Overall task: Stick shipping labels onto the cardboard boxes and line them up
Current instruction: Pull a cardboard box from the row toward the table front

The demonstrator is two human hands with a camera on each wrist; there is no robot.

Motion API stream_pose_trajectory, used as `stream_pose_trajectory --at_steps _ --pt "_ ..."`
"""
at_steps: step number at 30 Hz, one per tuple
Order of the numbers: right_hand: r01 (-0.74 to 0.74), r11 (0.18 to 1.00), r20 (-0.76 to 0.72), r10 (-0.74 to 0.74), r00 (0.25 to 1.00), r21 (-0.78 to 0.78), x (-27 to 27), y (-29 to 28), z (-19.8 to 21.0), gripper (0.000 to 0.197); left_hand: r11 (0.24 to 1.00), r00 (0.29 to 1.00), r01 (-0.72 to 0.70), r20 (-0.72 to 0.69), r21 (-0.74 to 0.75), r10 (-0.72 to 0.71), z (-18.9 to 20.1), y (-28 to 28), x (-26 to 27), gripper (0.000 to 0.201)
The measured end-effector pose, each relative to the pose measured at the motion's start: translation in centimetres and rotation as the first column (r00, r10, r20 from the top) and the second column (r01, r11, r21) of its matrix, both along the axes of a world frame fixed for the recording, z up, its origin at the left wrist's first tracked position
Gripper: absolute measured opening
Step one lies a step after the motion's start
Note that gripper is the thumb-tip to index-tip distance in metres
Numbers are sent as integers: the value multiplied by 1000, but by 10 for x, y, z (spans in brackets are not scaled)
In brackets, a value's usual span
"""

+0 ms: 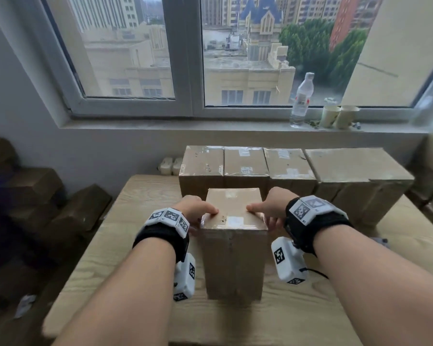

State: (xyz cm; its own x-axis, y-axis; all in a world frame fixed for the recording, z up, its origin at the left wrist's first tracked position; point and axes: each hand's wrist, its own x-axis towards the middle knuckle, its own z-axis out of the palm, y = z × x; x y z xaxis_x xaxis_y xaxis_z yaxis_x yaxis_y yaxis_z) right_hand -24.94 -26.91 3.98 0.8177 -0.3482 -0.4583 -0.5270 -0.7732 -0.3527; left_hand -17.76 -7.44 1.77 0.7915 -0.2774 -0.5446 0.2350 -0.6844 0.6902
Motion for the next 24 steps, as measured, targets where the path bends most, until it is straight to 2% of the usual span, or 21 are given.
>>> stream_pose_trajectory --at_steps 3,7,11,14,15,17,21,24 --pt "47 999 2 -47 999 19 -22 -41 -4 51 999 997 30 68 -14 -29 -1 -43 -17 22" --pt "82 996 -9 -82 997 31 -48 -86 -11 51 997 996 56 77 -46 -53 -12 -91 -37 26" --pt "97 995 -20 -96 995 21 -67 -117 -21 51 997 997 46 67 -60 -42 -24 -122 -53 28" --pt "148 983 -19 -146 989 109 -76 -131 -34 50 1000 998 11 70 -11 -10 -28 -134 -62 24" --pt "170 974 -11 -171 985 148 -79 -135 -37 49 1000 997 -5 75 1 5 -30 -137 -64 29" --pt "199 961 6 -204 979 194 -82 -140 -44 49 999 994 -39 107 25 36 -33 -142 -65 51" --pt "290 911 64 -321 945 293 -85 -154 -54 55 992 972 -100 221 78 81 -35 -152 -71 76" --pt "343 897 91 -380 920 280 -95 -173 -64 62 984 932 -140 350 107 95 -33 -163 -78 91"
